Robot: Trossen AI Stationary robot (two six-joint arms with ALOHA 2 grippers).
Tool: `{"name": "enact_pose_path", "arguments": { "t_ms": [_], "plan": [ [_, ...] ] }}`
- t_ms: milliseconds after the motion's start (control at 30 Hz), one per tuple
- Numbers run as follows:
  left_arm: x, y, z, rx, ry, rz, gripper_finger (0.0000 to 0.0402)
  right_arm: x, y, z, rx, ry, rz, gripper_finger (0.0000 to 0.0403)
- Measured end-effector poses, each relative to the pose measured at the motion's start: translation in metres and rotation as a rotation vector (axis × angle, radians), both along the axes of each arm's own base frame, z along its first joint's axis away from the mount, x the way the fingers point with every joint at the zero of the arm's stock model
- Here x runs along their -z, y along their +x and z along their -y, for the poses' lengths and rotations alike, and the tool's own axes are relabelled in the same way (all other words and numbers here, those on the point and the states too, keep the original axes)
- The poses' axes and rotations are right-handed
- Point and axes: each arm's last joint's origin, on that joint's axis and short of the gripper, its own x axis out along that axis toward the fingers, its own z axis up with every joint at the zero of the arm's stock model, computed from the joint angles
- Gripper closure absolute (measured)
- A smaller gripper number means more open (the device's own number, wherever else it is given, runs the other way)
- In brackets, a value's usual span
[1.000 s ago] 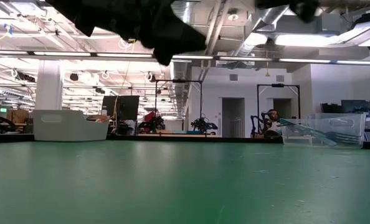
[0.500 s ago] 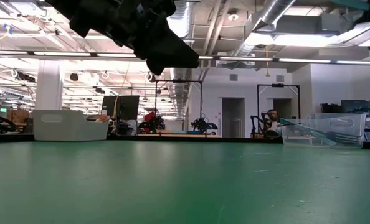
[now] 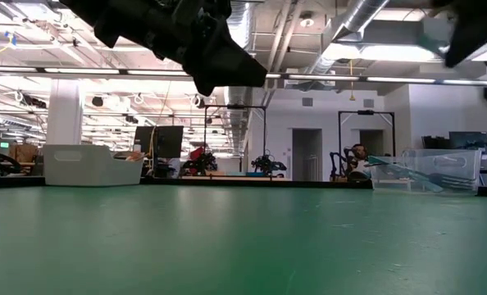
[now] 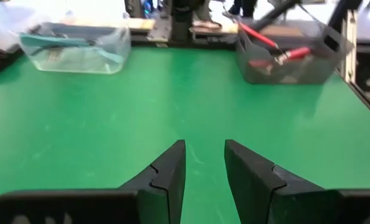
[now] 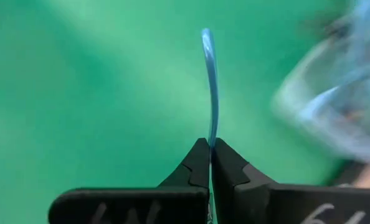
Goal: Sort silverware by color (type)
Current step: Put the blue fork into the transparent bin
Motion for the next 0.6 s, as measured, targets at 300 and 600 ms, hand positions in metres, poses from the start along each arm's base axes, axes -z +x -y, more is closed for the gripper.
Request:
{"name": "enact_pose_path", "arguments": {
  "t_ms": [300,600],
  "plan": [
    [-0.002,0.001,-0.001,-0.038,-0.038,0.025,0.0304,-0.003,0.013,0.069,0.162,-0.327,-0.166,0.0388],
    [0.005,-0.002,0.0,-0.055,-0.063,-0.051,0.0304,0.009,0.024,0.146,0.254,-0.302,-0.413,0.0388]
  ]
}}
